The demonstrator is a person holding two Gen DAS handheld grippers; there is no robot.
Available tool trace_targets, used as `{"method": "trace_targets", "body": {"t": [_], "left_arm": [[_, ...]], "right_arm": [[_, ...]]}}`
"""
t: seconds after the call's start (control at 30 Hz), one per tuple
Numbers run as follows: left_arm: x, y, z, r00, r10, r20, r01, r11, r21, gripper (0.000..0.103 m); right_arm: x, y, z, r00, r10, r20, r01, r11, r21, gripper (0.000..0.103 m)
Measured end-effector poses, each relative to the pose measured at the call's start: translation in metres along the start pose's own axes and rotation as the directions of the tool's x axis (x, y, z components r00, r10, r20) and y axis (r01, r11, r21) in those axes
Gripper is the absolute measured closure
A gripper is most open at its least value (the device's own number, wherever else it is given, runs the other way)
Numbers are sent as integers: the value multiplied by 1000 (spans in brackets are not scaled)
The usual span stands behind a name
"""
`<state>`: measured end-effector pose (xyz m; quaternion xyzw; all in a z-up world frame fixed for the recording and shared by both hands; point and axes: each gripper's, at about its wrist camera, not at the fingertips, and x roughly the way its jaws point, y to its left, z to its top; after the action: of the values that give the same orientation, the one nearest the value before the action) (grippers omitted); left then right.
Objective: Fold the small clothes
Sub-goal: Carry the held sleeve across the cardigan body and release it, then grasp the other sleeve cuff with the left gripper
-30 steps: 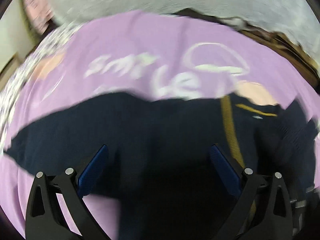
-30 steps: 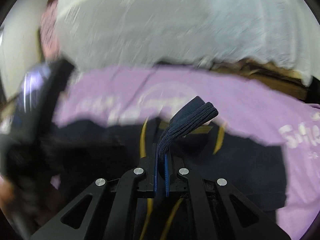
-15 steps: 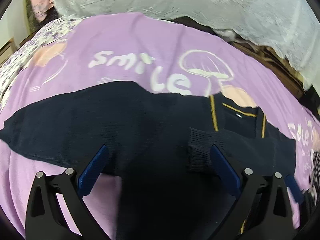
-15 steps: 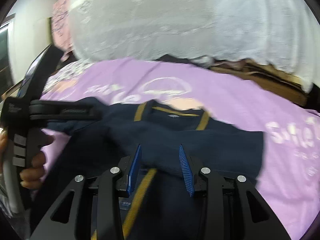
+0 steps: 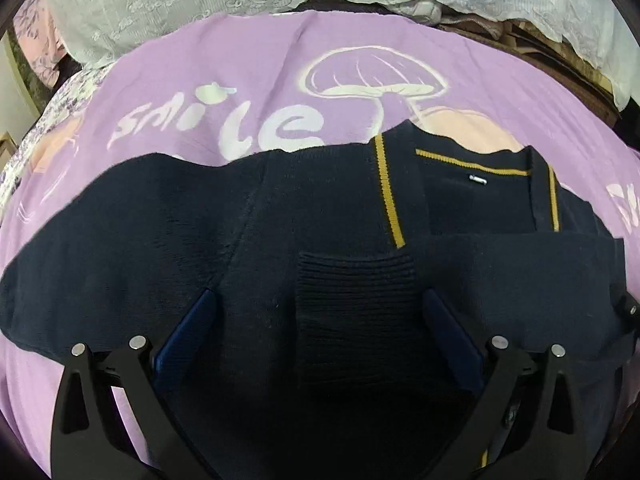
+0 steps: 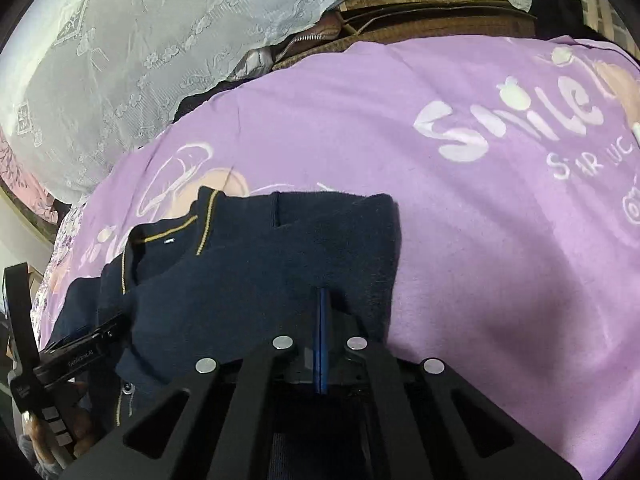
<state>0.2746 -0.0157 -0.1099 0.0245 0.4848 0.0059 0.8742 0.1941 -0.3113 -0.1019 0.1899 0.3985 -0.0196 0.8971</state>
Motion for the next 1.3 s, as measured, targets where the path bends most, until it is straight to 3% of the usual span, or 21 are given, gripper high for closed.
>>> {"method": "trace_targets", "body": {"t": [0.13,0.2,0.27,0.33,0.4,0.5,0.6,0.63,0.7,0.8,0.87,0.9,0.93,1.0,1.07,1.17,1.23,1.3], "left_arm": [[-23,2,8,998,-49,47,50,998,-22,4],[-24,-2,12,997,-16,71,16,1000,-6,4],[3,-11,11,1000,15,-17,-15,999,32,4],[6,-5,5,1000,-6,3,6,1000,6,4],[-3,-2,4,1000,-19,-4,19,1000,11,4],[-17,11,-1,998,-53,22,54,998,-22,4],[-12,14,-10,1000,-5,8,5,1000,4,4],[-4,15,-13,1000,-4,-9,4,1000,16,4],[-9,19,-20,1000,-10,13,10,1000,10,4],[-33,37,-29,998,-48,36,49,999,-21,4],[-49,64,-39,997,-45,69,49,997,-61,4],[-55,87,-46,997,-35,75,43,994,-101,4],[-57,109,-51,997,-21,73,31,989,-145,4],[-55,159,-60,999,11,53,3,966,-260,4],[-45,204,-66,1000,6,8,-3,924,-383,4],[-30,251,-68,997,-69,26,73,860,-504,4],[-19,280,-68,993,-105,53,115,789,-603,4],[-16,294,-63,990,-115,87,144,743,-654,4]], "right_arm": [[-13,8,15,998,1,59,0,1000,-9,101],[-6,9,26,998,-29,60,29,1000,-7,101],[20,6,31,998,-65,-13,65,998,-4,103],[26,3,26,998,-70,-7,70,998,9,103],[7,11,18,996,-85,30,86,996,-26,100],[-31,33,-5,995,-37,94,49,991,-126,98],[-29,45,-36,999,-40,26,45,976,-211,99],[-21,45,-42,999,-52,-4,50,975,-216,100],[-23,44,-47,998,-55,13,56,974,-221,101],[-48,37,-50,997,-13,77,27,982,-187,100],[-65,28,-57,992,6,123,14,986,-164,95],[-72,22,-60,990,4,138,16,989,-146,83],[-79,13,-63,988,-14,156,32,993,-112,65],[-83,0,-64,984,-29,174,39,998,-52,55],[-81,-17,-62,988,-16,156,13,1000,20,55],[-65,-30,-60,995,-2,103,-8,995,96,56],[-63,-33,-61,994,12,105,-25,992,120,56],[-60,-32,-61,994,13,104,-25,992,123,55]]}}
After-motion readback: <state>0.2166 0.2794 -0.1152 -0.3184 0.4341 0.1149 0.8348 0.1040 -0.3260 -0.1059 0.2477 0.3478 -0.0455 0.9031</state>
